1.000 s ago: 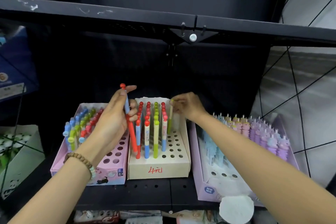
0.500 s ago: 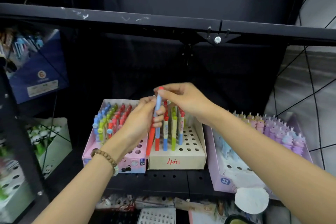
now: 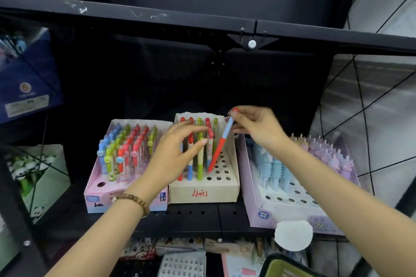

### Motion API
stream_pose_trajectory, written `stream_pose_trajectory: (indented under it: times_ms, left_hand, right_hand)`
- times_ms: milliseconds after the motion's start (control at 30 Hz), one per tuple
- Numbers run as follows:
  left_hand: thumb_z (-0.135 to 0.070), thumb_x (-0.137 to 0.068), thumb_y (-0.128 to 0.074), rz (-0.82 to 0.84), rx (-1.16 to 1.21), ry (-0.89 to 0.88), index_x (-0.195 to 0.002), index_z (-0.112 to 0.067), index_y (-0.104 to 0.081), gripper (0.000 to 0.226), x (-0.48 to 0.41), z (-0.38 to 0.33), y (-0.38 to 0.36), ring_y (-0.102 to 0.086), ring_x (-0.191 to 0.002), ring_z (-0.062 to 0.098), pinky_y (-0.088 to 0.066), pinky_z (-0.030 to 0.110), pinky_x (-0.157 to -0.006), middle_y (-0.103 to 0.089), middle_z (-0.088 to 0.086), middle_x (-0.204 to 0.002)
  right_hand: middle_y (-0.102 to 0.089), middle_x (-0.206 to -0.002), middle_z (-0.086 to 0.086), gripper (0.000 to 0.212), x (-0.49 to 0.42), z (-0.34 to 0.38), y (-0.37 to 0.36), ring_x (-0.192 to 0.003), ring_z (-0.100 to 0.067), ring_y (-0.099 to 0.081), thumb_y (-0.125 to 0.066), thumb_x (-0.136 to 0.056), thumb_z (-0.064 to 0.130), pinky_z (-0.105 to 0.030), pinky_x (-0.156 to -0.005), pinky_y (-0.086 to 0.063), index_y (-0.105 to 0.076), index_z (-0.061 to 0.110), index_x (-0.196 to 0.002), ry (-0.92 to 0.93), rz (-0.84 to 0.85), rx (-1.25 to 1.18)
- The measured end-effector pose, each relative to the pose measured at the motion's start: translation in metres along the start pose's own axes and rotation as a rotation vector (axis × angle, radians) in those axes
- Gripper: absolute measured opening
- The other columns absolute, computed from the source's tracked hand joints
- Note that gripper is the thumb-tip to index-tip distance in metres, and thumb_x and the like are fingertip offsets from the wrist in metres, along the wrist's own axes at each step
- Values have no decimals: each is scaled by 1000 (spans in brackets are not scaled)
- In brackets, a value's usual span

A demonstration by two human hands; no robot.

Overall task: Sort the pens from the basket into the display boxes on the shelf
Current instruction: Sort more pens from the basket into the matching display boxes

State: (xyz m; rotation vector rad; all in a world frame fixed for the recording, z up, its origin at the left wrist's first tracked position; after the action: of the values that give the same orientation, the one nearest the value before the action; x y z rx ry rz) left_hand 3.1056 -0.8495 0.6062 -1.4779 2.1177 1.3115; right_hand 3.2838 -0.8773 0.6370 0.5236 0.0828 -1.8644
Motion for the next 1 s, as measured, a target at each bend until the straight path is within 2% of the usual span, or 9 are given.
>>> stream_pose_trajectory:
  times_ms: [100,267,367,467,600,733,833,933,1000]
  left_hand:
    - [-38,-90,-55,25,-66,-35,-122,-40,-53,32,4,6,-3,-32,-125,-7,-22,22,-110,-45,-27,-124]
    - [-53,-86,-46,39,-97,-58,-126,-35,-55,45,4,9,-6,-32,-126,-7,-15,1,-100,-46,-24,-128]
    - [-60,-83,-42,44,-95,-59,-126,-36,-54,51,5,9,-8,-32,-126,-7,-15,4,-100,-45,-25,-127]
    - [-63,-82,-41,47,-111,-54,-129,-34,-53,56,5,8,-10,-31,-125,-7,-17,9,-102,-44,-24,-127]
    - [-65,-80,-42,55,-129,-49,-134,-26,-50,67,6,7,-12,-30,-126,-4,-20,19,-106,-47,-14,-134]
    - [-61,-80,-43,83,-130,-22,-136,-24,-48,67,9,-1,-9,-29,-135,5,-20,28,-113,-44,-7,-143]
    - [-57,-84,-44,48,-182,-47,-137,-26,-45,62,25,-22,-2,-17,-143,9,-11,29,-116,-35,-11,-146]
    - [-57,-91,-45,34,-17,-130,-127,-39,-49,40,64,-59,-15,-26,-134,-6,-16,9,-109,-41,-25,-138]
    - [-60,-89,-46,195,179,-73,-118,-45,-54,34,101,-73,-61,-41,-122,-12,-28,2,-97,-52,-30,-126]
  right_hand:
    - [-70,-83,-5,7,-2,-12,-13,-67,-6,-68,-61,-90,9,-14,-61,-53,-67,11,-91,10,26,50]
    - [-71,-76,3,5,0,-24,-37,-66,-11,-67,-67,-86,17,-24,-67,-58,-70,19,-90,16,138,199]
    - [-71,-83,-5,12,0,-21,-34,-71,-17,-68,-71,-83,19,-30,-72,-60,-71,12,-93,17,108,214]
    - [-72,-87,-11,17,6,-19,-35,-71,-15,-68,-72,-82,16,-26,-70,-59,-72,7,-96,4,92,205]
    - [-69,-73,2,21,20,-11,-43,-62,0,-65,-75,-79,12,-13,-60,-52,-73,6,-99,93,3,219]
    - [-71,-76,-7,46,39,-25,-42,-77,-13,-68,-75,-79,14,-27,-84,-54,-62,13,-123,13,3,282]
    - [-70,-102,-14,58,62,-30,-24,-99,-20,-65,-71,-84,16,-38,-97,-49,-47,12,-136,-109,-5,193]
    - [-68,-110,-6,33,108,-20,24,-98,-14,-66,-67,-87,23,-28,-88,-55,-61,17,-119,-142,-12,125]
    - [-73,-100,-3,19,167,-37,50,-88,-13,-70,-65,-87,26,-20,-75,-56,-67,20,-106,-250,107,97]
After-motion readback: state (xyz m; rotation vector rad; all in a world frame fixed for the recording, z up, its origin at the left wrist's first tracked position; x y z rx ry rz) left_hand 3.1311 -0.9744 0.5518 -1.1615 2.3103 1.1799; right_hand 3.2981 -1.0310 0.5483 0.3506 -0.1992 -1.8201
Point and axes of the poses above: each hand's wrist, its own x-axis away from the middle knuckle, its own y-axis out of the back of the hand, z = x × y, the point moved 10 cm from there along -x, towards the middle knuckle
